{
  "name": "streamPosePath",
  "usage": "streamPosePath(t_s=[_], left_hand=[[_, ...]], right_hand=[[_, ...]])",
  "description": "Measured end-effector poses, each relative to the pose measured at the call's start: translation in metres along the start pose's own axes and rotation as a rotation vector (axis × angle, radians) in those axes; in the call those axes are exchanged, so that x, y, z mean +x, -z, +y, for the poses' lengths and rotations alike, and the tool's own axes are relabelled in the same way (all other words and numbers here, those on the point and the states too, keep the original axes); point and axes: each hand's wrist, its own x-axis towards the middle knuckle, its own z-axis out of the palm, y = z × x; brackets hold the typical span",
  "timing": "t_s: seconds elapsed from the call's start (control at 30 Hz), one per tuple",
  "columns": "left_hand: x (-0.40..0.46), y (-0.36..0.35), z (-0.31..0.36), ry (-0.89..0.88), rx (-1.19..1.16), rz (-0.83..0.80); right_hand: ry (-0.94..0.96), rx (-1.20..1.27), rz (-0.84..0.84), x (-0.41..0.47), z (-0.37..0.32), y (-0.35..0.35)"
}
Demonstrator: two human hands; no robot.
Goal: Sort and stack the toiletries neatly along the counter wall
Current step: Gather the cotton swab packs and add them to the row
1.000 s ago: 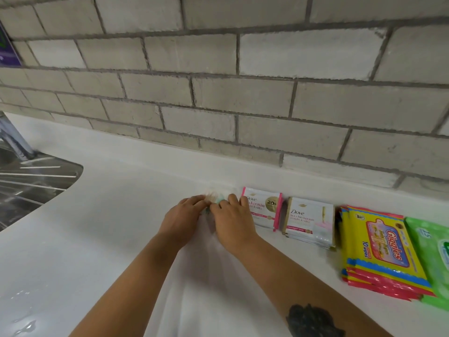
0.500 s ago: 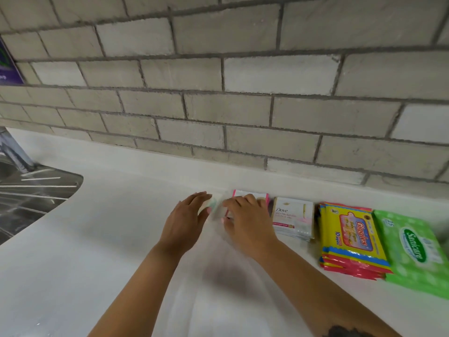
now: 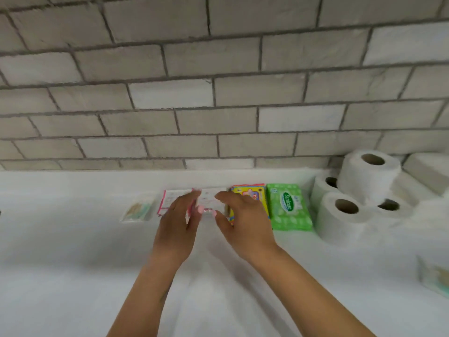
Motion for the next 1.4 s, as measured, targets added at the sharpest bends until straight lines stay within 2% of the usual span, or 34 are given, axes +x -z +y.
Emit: streamPosePath(t_s=[0.23, 0.47, 0.7, 1.1, 1.4], left_hand=[[-0.037, -0.049, 0.078, -0.105, -0.153, -0.042], [-0.081, -0.12, 0.147, -0.071, -0.334, -0.17], [-0.121, -0.184, 0.217, -0.074, -0.352, -0.282], [-0.164, -0.268, 0.292, -0.105, -0.272, -0.424], [-0.111, -0.335, 0.303, -0.304, 0.045, -0.664]], right_hand=[[-0.128, -0.029, 0.049, -0.063, 0.033, 0.085], [-0.218, -0.114, 0.043, -0.133, 0.084, 0.162], [-0.307, -0.153, 0.09, -0.194, 0.135, 0.236], [-0.485, -0.211, 0.105, -0.267, 0.201, 0.315], [-0.566, -0.193, 0.114, -0.287, 0.221, 0.339]])
